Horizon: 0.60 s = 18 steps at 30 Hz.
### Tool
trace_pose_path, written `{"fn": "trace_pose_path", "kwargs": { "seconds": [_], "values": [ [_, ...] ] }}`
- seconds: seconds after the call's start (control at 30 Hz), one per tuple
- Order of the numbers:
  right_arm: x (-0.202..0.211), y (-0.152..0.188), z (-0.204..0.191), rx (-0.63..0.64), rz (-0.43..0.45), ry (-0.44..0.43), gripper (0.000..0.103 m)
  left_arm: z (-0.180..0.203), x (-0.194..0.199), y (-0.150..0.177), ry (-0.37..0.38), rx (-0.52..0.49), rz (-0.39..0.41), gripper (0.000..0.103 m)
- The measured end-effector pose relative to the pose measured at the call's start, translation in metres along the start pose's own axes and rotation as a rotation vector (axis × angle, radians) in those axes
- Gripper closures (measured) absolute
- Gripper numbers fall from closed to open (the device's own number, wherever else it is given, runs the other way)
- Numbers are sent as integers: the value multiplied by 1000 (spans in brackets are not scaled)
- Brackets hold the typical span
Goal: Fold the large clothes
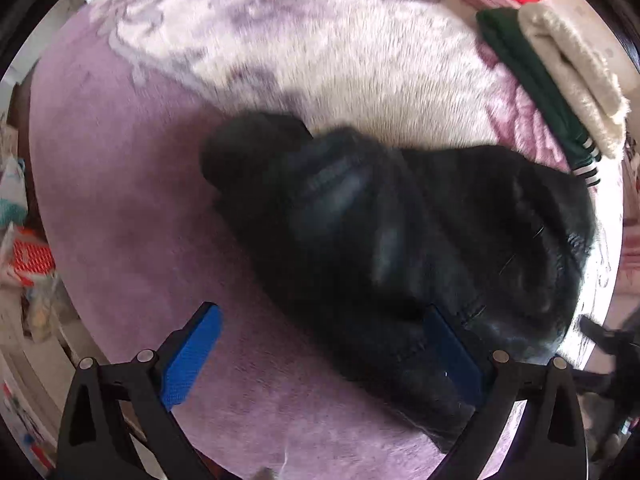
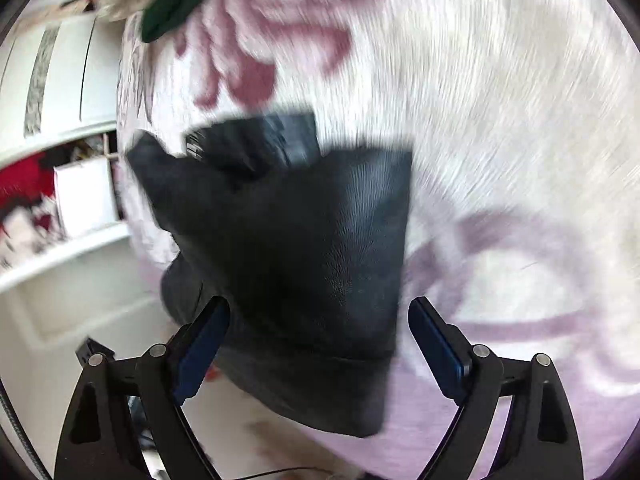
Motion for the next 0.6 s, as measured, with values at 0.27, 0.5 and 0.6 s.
{"fn": "trace_pose_path", "kwargs": {
  "seconds": [0.27, 0.5, 0.6],
  "values": [
    [15, -27, -76, 261, -7, 171, 11, 2, -12, -3, 6, 5, 6, 0],
    [-58, -51, -111, 299, -64, 196, 11, -2, -16, -9, 22, 1, 11, 0],
    [-71, -50, -116, 329, -98, 229, 19, -4, -17, -10, 47, 14, 6, 0]
  ]
}}
Point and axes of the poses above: each gripper's, at about its wrist camera, not at the fingertips, and x roughly against the way its jaws point, z to its right, y to its underside, the point moved 8 cm from there along -x, roughly the way its jaws point, and after that the axes turned 13 degrees about -y, right-handed, at the moved point
